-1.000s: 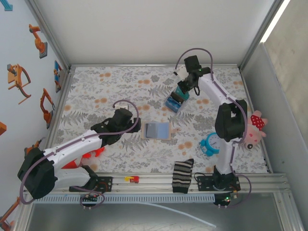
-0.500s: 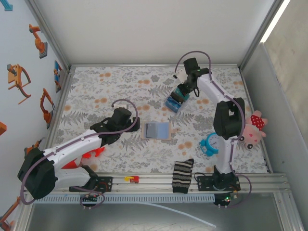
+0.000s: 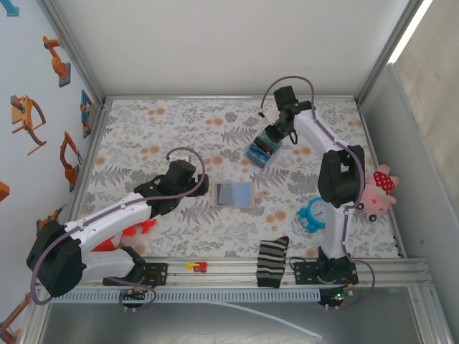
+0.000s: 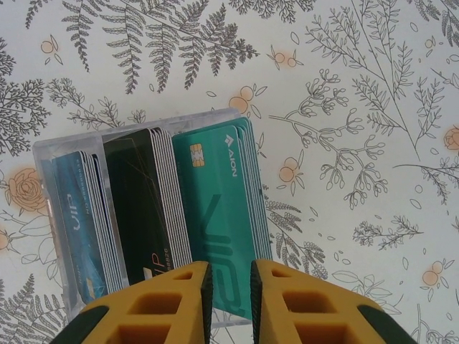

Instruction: Take the credit cards out of the card holder

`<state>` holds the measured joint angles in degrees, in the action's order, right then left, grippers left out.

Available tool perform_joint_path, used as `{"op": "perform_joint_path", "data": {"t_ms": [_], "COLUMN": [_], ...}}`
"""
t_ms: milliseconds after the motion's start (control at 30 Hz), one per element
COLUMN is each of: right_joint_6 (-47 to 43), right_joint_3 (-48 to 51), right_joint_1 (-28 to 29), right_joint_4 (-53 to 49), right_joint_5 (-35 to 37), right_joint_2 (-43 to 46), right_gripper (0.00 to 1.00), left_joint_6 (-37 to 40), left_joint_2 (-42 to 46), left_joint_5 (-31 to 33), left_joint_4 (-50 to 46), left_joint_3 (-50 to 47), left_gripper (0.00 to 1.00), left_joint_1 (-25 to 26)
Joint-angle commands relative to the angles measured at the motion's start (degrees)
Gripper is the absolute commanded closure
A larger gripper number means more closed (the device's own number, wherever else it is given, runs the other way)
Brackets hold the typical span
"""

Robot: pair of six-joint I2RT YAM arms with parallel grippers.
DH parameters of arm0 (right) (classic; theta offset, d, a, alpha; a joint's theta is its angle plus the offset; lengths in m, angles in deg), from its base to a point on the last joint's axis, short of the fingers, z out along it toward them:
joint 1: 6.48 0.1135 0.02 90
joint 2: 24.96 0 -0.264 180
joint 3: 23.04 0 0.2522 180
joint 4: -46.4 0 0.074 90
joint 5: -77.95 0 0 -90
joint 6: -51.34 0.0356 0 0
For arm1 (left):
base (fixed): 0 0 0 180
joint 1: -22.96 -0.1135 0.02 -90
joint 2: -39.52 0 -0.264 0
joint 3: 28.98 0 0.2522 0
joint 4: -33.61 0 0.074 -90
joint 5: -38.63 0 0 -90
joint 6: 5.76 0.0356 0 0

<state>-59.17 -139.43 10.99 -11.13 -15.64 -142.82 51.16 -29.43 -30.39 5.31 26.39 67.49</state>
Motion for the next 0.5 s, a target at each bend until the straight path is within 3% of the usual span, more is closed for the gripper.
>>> {"op": "perform_joint_path", "data": {"t_ms": [0,267,467], "right_joint_6": [1.2,12.0,24.9], "right_joint_3": [-1.8,1.9,13.7], "right_joint_1": [-0.4,-0.2,1.1], "right_joint_4": [-1.3,0.0,5.5], "right_joint_5": [-0.2,-1.5,-2.7], "right_joint_2": [0.7,6.8,16.9], "right_gripper": [0.78,0.69,0.63], "left_joint_6": [-0.7,-2.4,-5.3], "left_joint_2": [0.9,1.6,3.2], "left_joint_5": [-0.5,0.7,3.5], "left_joint_4": [0.3,0.3,-0.2], "left_joint_3": [-0.1,-0.3,-1.3], "left_gripper": [0.03,0.03,0.03], "left_joint_1": [-0.3,-0.5,-1.0]}}
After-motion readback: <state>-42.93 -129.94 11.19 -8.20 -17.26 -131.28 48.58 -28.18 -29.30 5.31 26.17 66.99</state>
